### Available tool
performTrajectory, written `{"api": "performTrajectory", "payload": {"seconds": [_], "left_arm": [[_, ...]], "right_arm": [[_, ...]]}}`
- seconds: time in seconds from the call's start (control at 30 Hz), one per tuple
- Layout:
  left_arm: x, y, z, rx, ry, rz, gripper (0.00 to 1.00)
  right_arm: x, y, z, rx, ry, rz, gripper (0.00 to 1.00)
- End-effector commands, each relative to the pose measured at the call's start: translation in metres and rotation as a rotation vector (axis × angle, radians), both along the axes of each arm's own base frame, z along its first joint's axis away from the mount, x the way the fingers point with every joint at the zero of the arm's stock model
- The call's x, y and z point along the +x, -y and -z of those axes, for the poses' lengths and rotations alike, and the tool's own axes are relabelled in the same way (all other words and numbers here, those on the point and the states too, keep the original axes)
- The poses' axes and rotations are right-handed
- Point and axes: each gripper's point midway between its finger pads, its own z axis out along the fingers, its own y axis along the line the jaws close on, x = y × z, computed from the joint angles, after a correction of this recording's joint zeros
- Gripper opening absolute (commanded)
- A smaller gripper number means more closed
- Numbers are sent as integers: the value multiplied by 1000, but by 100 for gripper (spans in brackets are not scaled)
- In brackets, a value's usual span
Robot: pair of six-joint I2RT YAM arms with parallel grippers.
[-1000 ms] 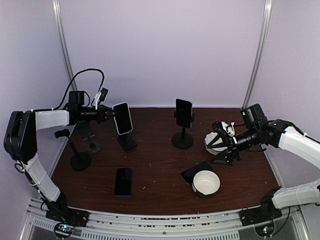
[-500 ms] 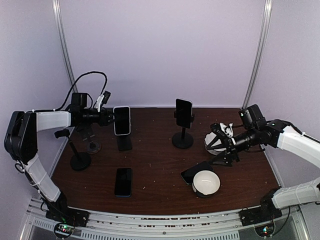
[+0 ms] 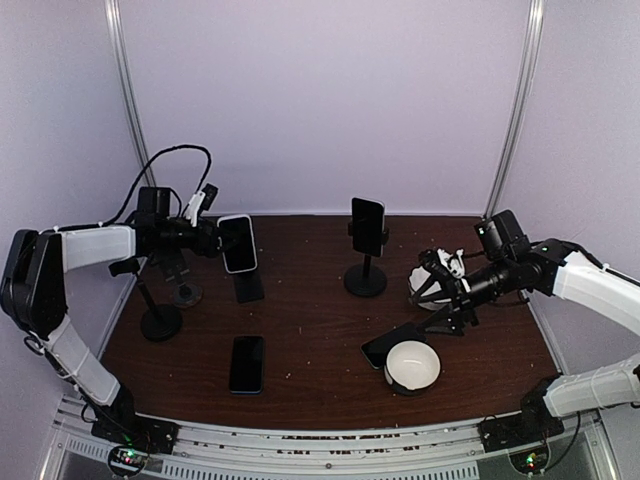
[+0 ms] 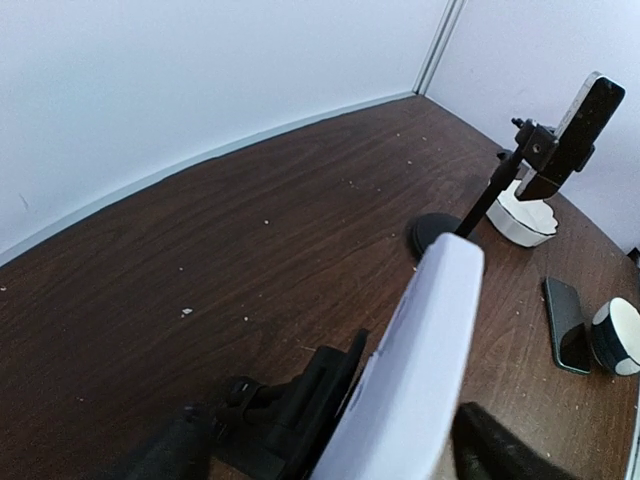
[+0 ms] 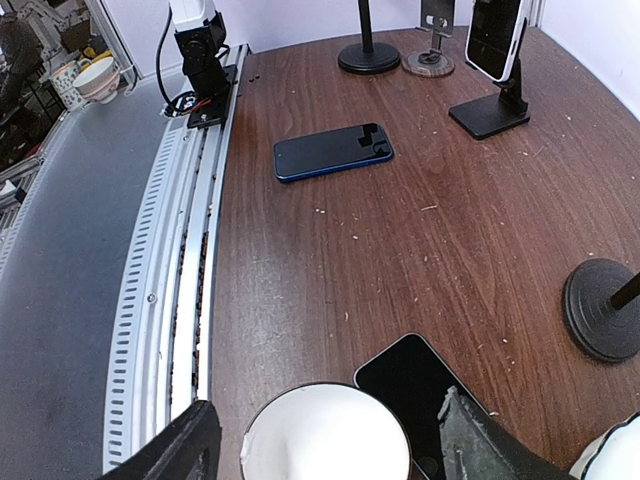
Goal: Place the phone on the phone stand
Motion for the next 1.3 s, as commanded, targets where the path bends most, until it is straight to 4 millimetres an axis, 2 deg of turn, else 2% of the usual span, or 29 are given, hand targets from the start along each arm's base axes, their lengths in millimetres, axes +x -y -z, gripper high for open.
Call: {"api": "performTrajectory", "payload": {"seconds": [0.0,0.17,0.23,0.33,0.43,0.57,0.63,0.73,0.83,0.9,1.03,1.17,1.27], "left_arm": [[-5,-3,-24,9,79,-30,98],[-15,2,-49,46,94,-37,98],[-18,-2,-60,95,97,-68,98],[-19,-22,-88,174,131,-173,98],[-23,-47,-131,200,207,-319,98],[-43,-88,-185,157,348,-561,98],[-57,-108,-194,141,389,-668,98],[-65,-133,-191,202,371,-787,98],[-63,-158,-168,324,222,-858,97],[-61,-168,-153,367,123,-862,95],[-52,-168,-122,413,-13,-800,84],[-41,-166,-100,414,-88,-747,81],[-30,-176,-77,429,-178,-751,79]], "right_arm": [[-2,-5,-6,4,10,-25,78],[-5,-7,-6,0,12,-37,78],[-5,-7,-7,0,13,-37,78],[-5,-7,-6,-1,14,-36,78],[-5,-7,-7,-4,15,-35,78],[-5,-5,-5,-13,25,-29,79],[-5,-3,-5,-19,38,-24,79],[-3,-2,-6,-25,54,-16,79],[-4,-2,-7,-25,58,-16,79],[-5,-1,-7,-24,59,-18,79],[-5,0,-8,-23,71,-19,79],[-6,1,-8,-27,84,-18,79],[-6,2,-9,-29,93,-14,79]]}}
